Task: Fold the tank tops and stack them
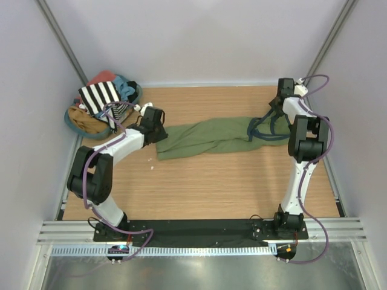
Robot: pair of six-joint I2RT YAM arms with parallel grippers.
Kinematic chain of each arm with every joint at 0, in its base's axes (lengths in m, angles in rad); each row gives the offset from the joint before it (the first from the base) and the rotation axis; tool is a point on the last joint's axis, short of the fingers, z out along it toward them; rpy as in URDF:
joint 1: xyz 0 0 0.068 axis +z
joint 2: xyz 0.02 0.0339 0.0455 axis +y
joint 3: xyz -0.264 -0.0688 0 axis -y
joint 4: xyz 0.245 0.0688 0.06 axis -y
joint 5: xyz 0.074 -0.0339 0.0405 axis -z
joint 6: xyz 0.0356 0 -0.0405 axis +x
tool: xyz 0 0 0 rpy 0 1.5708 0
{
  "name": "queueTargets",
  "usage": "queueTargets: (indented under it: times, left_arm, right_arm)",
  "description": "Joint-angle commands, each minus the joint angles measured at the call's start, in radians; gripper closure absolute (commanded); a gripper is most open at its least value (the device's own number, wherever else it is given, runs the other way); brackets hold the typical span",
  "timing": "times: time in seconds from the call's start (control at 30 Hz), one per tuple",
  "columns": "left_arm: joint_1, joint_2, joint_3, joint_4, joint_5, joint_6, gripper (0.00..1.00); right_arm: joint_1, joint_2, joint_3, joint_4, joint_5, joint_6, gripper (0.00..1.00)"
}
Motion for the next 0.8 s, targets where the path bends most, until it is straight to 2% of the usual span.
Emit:
queueTargets:
  times: [0.0, 0.07, 0.17, 0.5, 0.77]
  left_arm:
    - [-0.012, -0.025, 0.002, 0.033, -0.029, 0.024, 0.73]
    - [-0.015, -0.028, 0.0, 0.034, -0.025, 0.026, 0.73]
    - [-0.023, -0.025, 0.003, 0.034, -0.018, 0.027, 0.73]
    - [-0.037, -0.013, 0.008, 0.033, 0.022, 0.021, 0.73]
    - [-0.041, -0.011, 0.009, 0.025, 0.022, 0.03, 0.73]
  right_arm:
    - [0.009, 0.017, 0.099, -0.052, 0.03, -0.029, 0.52]
    - [0.01, 0.032, 0.112, -0.057, 0.036, -0.041, 0.43]
    - [0.024, 0.048, 0.138, -0.07, 0.079, -0.07, 0.38]
    - [0.063, 0.194, 0.38, -0.201, 0.196, -0.173, 0.38]
    - [0.073, 0.295, 0.501, -0.255, 0.248, -0.222, 0.42]
